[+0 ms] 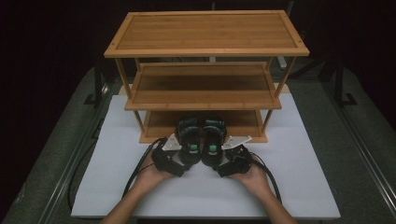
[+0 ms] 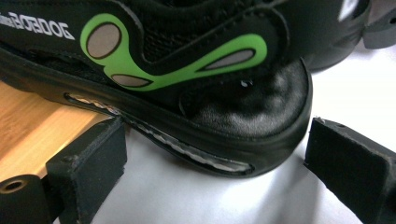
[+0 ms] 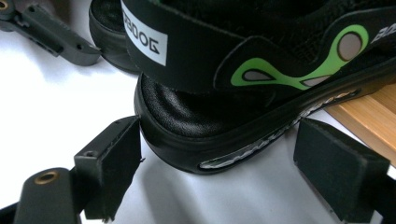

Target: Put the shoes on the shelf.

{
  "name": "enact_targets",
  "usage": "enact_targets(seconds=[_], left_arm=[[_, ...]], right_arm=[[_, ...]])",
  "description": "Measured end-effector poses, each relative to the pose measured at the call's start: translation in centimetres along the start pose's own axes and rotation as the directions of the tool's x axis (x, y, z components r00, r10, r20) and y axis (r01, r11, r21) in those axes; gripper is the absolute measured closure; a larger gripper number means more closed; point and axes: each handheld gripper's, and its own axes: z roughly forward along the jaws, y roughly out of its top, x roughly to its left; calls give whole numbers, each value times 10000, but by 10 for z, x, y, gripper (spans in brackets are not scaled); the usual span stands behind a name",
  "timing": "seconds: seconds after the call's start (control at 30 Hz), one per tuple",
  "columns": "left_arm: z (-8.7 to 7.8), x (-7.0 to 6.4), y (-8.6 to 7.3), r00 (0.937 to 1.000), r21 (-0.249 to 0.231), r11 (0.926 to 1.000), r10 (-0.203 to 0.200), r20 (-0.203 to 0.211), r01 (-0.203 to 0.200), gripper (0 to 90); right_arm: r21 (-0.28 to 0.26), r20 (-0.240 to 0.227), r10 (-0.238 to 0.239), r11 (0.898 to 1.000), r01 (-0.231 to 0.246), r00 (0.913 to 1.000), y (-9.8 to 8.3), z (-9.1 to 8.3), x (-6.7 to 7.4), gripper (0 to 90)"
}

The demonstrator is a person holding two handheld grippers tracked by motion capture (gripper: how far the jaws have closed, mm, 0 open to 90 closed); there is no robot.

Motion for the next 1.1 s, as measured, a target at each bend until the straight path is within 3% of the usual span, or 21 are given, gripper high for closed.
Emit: enact_targets(seconds=[0.33,0.47,0.53,0.63,0.83,0.93,1.1], left_arm=[[-3,19,8,9982,-639,9969,-424,428,451,71],[-5,29,11,9934,-1200,9884,-843,774,933,113],[-5,32,14,9950,-986,9922,-692,717,761,132],[-3,36,16,9948,-995,9920,-706,730,777,135],[0,42,22,9962,-943,9933,-616,622,673,143],[3,45,23,9971,-1028,9927,-579,499,628,158],[6,49,26,9974,-1036,9926,-593,419,634,162]], right_arm=[[-316,-309,256,9991,-265,9992,10,2,-12,155],[-342,-466,356,9987,-373,9983,12,3,-19,169],[-335,-450,297,9990,-312,9985,13,4,-20,169],[-323,-644,505,9981,-527,9966,16,3,-25,173],[-553,-454,490,9971,-515,9978,26,4,-37,220],[-701,-109,349,9969,-356,9993,30,7,-42,271],[-730,28,329,9968,-326,9995,34,12,-48,276]])
